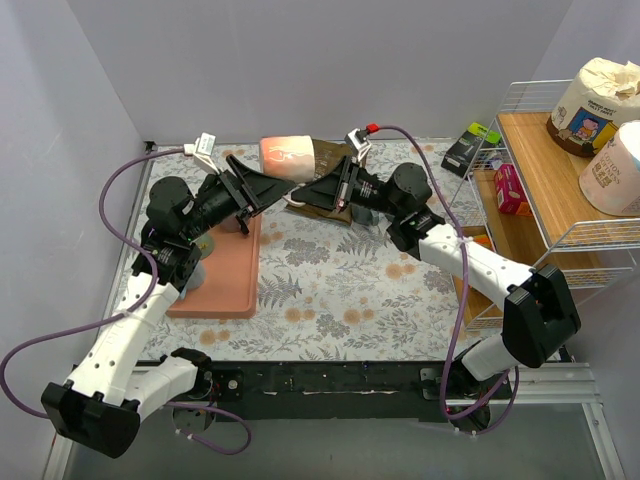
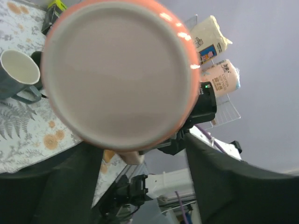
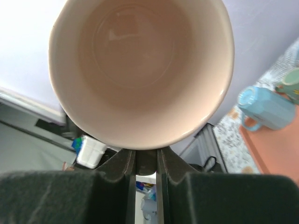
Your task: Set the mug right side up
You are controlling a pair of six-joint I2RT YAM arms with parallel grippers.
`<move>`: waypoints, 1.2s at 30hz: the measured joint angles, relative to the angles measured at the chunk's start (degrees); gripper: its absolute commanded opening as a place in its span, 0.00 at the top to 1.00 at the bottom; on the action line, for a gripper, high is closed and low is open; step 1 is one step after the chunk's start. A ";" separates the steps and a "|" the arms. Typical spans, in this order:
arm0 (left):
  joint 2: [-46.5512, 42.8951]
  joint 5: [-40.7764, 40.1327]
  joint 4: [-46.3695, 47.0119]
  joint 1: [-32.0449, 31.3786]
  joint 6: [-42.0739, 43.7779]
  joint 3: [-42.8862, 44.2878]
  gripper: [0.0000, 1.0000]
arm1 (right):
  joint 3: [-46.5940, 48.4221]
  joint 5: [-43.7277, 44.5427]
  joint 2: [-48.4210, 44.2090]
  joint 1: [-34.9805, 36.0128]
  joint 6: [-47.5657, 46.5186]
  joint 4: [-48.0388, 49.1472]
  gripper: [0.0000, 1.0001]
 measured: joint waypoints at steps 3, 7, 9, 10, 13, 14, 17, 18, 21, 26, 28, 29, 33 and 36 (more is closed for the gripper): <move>-0.70 -2.12 -3.52 -0.04 1.88 0.44 0.02 | 0.00 0.98 -0.07 0.07 -3.54 -6.23 0.99; -1.16 -6.12 -12.74 -0.13 8.15 3.02 0.02 | 0.00 3.89 -1.22 0.04 -9.05 -16.28 0.99; -0.46 -9.57 -19.23 -0.22 12.24 6.62 0.02 | 0.04 5.95 -2.45 0.00 -12.26 -21.24 0.99; -0.04 -11.74 -21.88 -0.24 14.27 8.90 0.02 | 0.11 7.15 -3.26 -0.15 -14.80 -24.76 0.99; 0.15 -18.99 -27.61 -0.24 18.62 14.47 0.02 | 0.33 12.98 -5.55 -0.59 -22.38 -36.68 0.99; -0.24 -21.57 -28.85 -0.24 19.37 15.23 0.02 | 0.52 15.34 -6.03 -0.72 -25.14 -40.83 0.99; -1.55 -28.44 -32.70 -0.24 20.15 15.08 0.02 | 0.57 22.64 -7.02 -0.81 -32.06 -51.30 0.99; -1.79 -30.42 -33.77 -0.24 20.11 14.69 0.02 | 0.55 24.96 -7.19 -0.81 -33.99 -54.42 0.99; -1.90 -34.60 -36.22 -0.24 19.82 13.42 0.02 | 0.35 31.89 -7.39 -0.33 -38.34 -62.01 0.99; -0.44 -38.93 -38.99 -0.24 19.61 12.81 0.02 | -0.79 41.88 -7.39 3.63 -42.01 -68.32 0.99; 0.33 -40.02 -39.65 -0.24 19.58 12.81 0.02 | -1.79 44.89 -7.37 5.55 -42.71 -69.64 0.99; 0.72 -40.46 -40.09 -0.24 19.50 12.81 0.02 | -2.19 46.10 -7.26 6.45 -42.91 -70.23 0.99; 1.64 -41.33 -41.53 -0.24 18.95 12.81 0.02 | -2.49 49.81 -4.96 8.24 -43.39 -71.65 0.99; 1.77 -41.33 -41.92 -0.24 18.29 12.74 0.02 | -1.97 52.26 -1.46 8.24 -43.80 -71.82 0.99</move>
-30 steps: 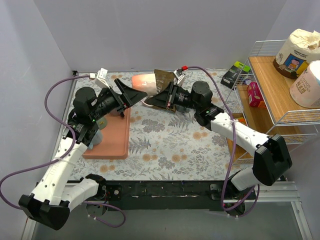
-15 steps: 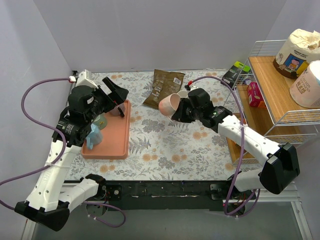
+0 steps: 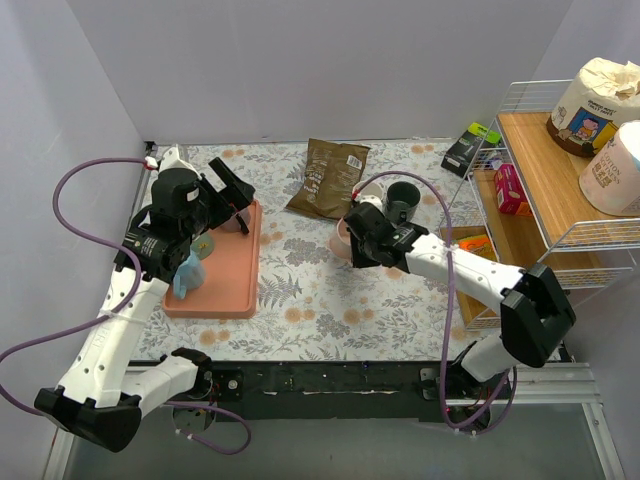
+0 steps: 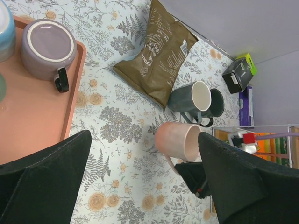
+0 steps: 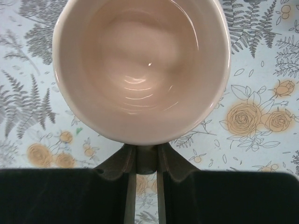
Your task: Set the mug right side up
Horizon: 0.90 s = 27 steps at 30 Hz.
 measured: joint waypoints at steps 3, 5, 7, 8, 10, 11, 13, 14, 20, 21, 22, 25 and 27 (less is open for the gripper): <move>-0.02 0.02 -0.07 0.00 -0.79 -0.11 0.02 | 1.75 2.16 4.92 -0.04 -0.46 -0.17 0.99; -0.02 0.02 -0.20 0.00 -1.33 -0.33 0.02 | 3.96 3.50 8.66 -0.04 -0.70 -0.70 0.99; -0.11 0.00 -0.26 0.00 -1.77 -0.52 0.02 | 6.45 4.33 12.11 -0.04 -0.98 -1.09 0.99; -0.33 0.02 -0.22 0.00 -2.03 -0.83 0.02 | 7.69 4.70 13.68 -0.04 -1.11 -1.14 0.99; -0.96 0.02 -0.28 0.00 -2.38 -1.60 0.02 | 9.60 5.27 16.33 -0.04 -1.46 -1.01 0.99; -1.22 0.02 -0.28 0.00 -2.56 -1.86 0.02 | 10.54 5.70 17.51 -0.04 -1.66 -1.07 0.99; -1.60 0.02 -0.28 0.00 -2.71 -1.95 0.02 | 11.65 6.23 19.08 -0.04 -1.86 -1.07 0.99; -1.70 0.02 -0.26 0.00 -2.75 -1.95 0.02 | 12.20 6.60 19.74 -0.04 -1.99 -1.11 0.99; -2.01 0.00 -0.31 0.00 -2.73 -1.95 0.02 | 16.09 9.33 23.34 -0.02 -2.40 -1.14 0.99; -1.99 0.02 -0.31 0.00 -2.69 -1.95 0.02 | 17.09 9.64 24.17 -0.02 -2.49 -1.29 0.99; -1.99 0.00 -0.31 0.00 -2.58 -1.95 0.02 | 18.45 10.14 25.22 -0.04 -2.60 -1.62 0.99; -1.88 0.00 -0.50 0.00 -2.21 -1.84 0.02 | 22.77 11.34 28.76 -0.20 -2.93 -1.79 0.99; -1.70 -0.07 -0.74 0.00 -1.88 -1.73 0.02 | 25.64 11.82 30.88 -0.48 -3.15 -2.36 0.99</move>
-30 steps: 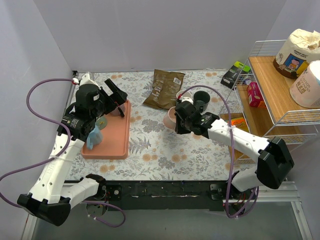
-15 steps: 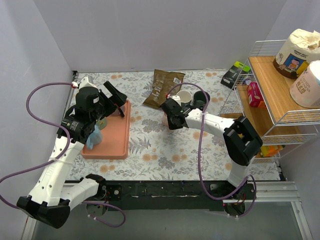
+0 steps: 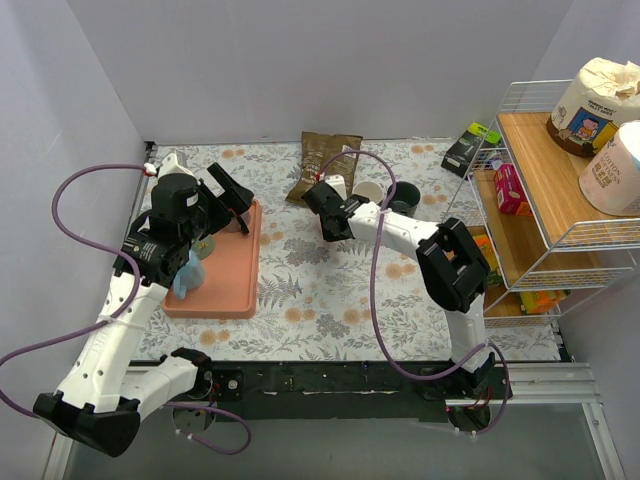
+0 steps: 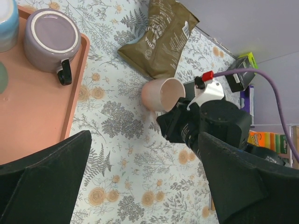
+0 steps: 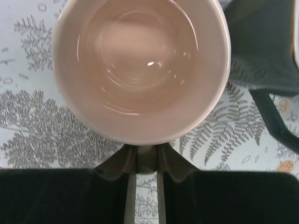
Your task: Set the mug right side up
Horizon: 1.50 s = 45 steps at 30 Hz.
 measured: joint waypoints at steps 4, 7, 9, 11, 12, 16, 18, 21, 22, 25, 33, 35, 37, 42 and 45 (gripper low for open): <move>0.20 -0.09 -0.59 0.00 0.46 0.04 0.02 | 5.42 0.39 3.78 -1.18 -0.35 -1.20 0.99; 0.20 -0.09 -0.83 0.00 0.52 0.04 0.02 | 7.78 0.46 5.22 -1.84 -0.50 -2.21 0.99; 0.20 -0.11 -0.83 0.00 0.61 0.04 0.02 | 8.04 0.46 5.31 -1.99 -0.55 -2.91 0.99; 0.20 -0.09 -0.81 0.00 0.61 0.04 0.02 | 8.04 0.46 5.31 -2.12 -0.46 -3.39 0.99; 0.20 -0.09 -0.81 0.00 0.61 0.04 0.02 | 8.02 0.44 5.22 -2.12 -0.42 -3.39 0.91; 0.17 -0.09 -0.79 0.00 0.46 0.00 0.02 | 6.38 -0.02 4.04 -2.12 -0.48 -3.15 0.74; 0.17 -0.07 -0.79 0.00 0.39 -0.11 0.02 | 5.57 -0.39 3.37 -2.12 -0.68 -3.32 0.63; 0.20 -0.02 -0.79 0.00 0.33 -0.20 0.02 | 5.57 -0.94 3.28 -2.12 -1.25 -3.13 0.50; 0.26 0.00 -0.76 0.00 0.33 -0.20 0.02 | 5.57 -1.33 3.28 -2.12 -1.51 -3.15 0.47; 0.63 0.00 -0.76 0.00 0.26 -0.20 0.02 | 5.57 -2.23 3.28 -2.12 -1.88 -3.13 0.38; 2.56 0.00 -0.79 0.00 0.28 -0.31 0.02 | 5.57 -6.45 1.38 -2.12 -2.43 -3.19 0.29; 3.50 0.00 -0.81 0.00 0.31 -0.31 0.02 | 5.57 -8.09 -0.81 -2.12 -2.56 -3.58 0.27; 4.68 0.00 -0.83 0.00 0.31 -0.39 0.02 | 5.57 -9.84 -3.98 -2.14 -2.75 -3.89 0.27; 9.53 -2.10 -2.05 0.00 -0.57 -0.48 0.02 | 4.70 -15.15 -14.29 -2.69 -3.17 -3.89 0.27; 13.42 -4.33 -2.27 0.00 -1.60 -1.75 0.02 | 3.30 -18.75 -19.89 -4.07 -2.93 -3.67 0.27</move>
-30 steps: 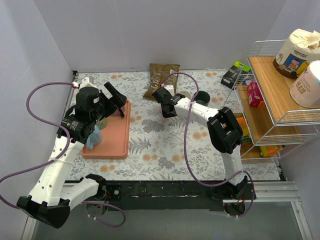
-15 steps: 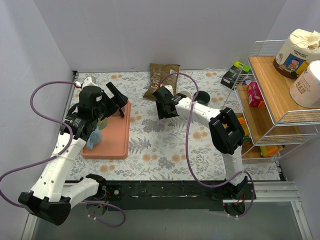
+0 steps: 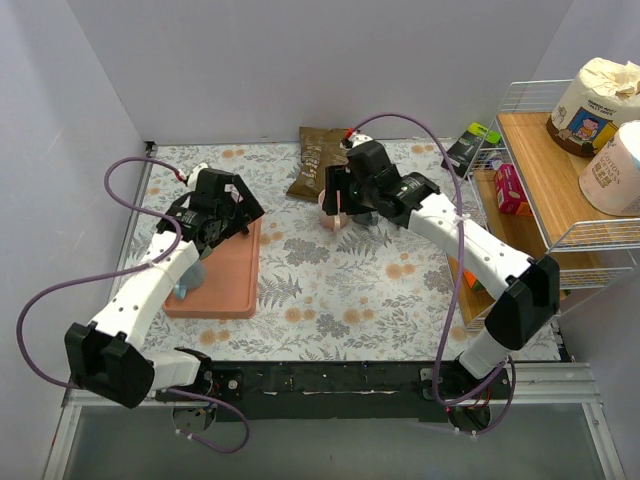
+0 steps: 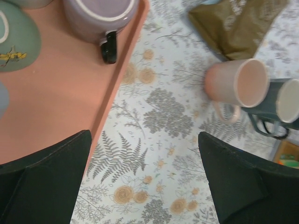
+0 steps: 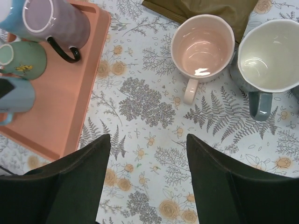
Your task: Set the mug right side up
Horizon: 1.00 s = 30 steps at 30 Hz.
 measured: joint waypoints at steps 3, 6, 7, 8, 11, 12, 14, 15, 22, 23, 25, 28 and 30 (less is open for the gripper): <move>3.98 -1.75 -0.02 0.00 -0.98 -1.81 0.02 | -2.08 -3.02 -3.48 -1.57 0.87 0.22 0.27; 8.41 -4.35 0.04 0.00 -2.32 -2.19 0.02 | -3.96 -4.96 -4.94 -2.67 1.57 0.13 0.28; 9.94 -5.35 0.13 0.00 -2.80 -2.16 0.02 | -4.50 -5.53 -5.22 -2.75 1.84 0.00 0.28; 11.39 -6.49 0.20 0.00 -3.17 -2.03 0.02 | -5.11 -6.08 -5.57 -2.75 2.08 0.07 0.28; 16.48 -9.14 0.52 0.00 -3.56 -0.68 0.02 | -6.82 -7.54 -6.80 -2.78 2.82 -0.02 0.29; 18.27 -9.77 1.05 0.00 -3.54 0.02 0.02 | -7.26 -8.20 -7.23 -2.82 2.99 -0.09 0.29; 21.55 -11.08 2.19 0.02 -3.06 1.38 0.02 | -8.04 -9.07 -8.17 -2.89 3.41 -0.02 0.30; 22.84 -11.50 2.80 0.02 -2.60 1.81 0.02 | -8.52 -9.49 -8.70 -3.02 3.63 0.11 0.30; 30.21 -12.96 7.69 0.70 3.39 3.87 0.10 | -10.80 -10.93 -11.15 -3.93 4.26 0.20 0.31; 30.62 -12.96 8.13 0.90 3.98 3.96 0.12 | -10.80 -10.95 -11.21 -4.07 4.26 0.22 0.31; 30.86 -12.90 8.96 1.40 4.96 4.02 0.20 | -10.80 -11.04 -11.30 -4.20 4.26 0.22 0.31; 30.86 -12.90 9.97 2.27 6.03 4.46 0.30 | -10.80 -11.30 -11.32 -4.46 4.26 0.22 0.32; 30.88 -12.85 10.51 2.91 6.60 4.98 0.35 | -10.80 -11.39 -11.32 -4.48 4.26 0.22 0.32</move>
